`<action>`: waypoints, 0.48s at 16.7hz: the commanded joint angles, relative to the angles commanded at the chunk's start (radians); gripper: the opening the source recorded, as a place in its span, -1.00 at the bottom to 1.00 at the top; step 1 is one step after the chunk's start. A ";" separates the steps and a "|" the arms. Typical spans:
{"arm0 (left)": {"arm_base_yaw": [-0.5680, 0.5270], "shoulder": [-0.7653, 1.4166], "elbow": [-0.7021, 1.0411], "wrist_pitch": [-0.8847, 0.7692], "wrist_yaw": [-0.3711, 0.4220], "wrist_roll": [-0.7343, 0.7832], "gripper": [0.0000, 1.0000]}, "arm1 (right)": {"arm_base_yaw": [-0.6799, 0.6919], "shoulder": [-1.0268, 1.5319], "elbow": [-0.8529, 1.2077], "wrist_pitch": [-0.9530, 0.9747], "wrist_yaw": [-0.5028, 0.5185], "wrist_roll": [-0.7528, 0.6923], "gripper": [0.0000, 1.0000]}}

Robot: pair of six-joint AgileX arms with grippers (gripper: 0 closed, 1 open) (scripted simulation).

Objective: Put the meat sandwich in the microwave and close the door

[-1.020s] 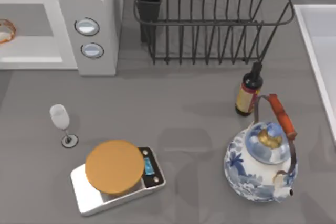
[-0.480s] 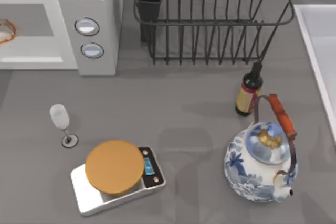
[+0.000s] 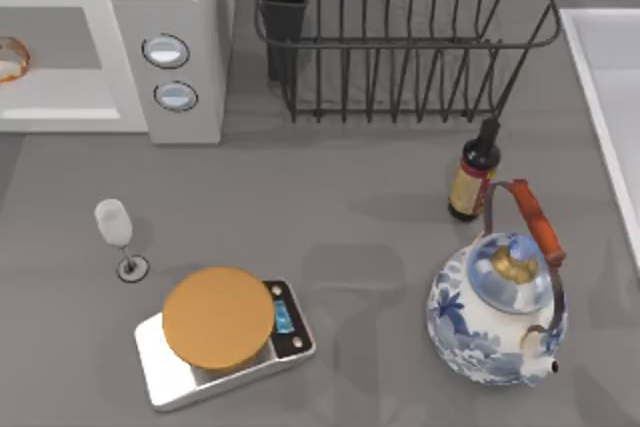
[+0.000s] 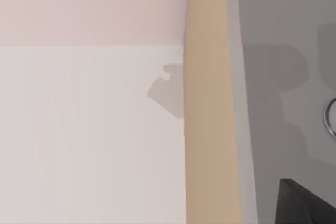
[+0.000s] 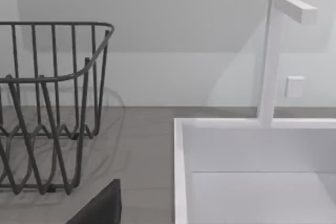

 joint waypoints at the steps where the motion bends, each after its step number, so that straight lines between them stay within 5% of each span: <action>1: 0.000 -0.002 -0.001 0.001 -0.001 -0.002 -1.00 | 0.000 0.000 0.000 0.000 0.000 0.000 1.00; 8: -0.031 -0.137 -0.126 0.093 -0.037 -0.107 -1.00 | 0.000 0.000 0.000 0.000 0.000 0.000 1.00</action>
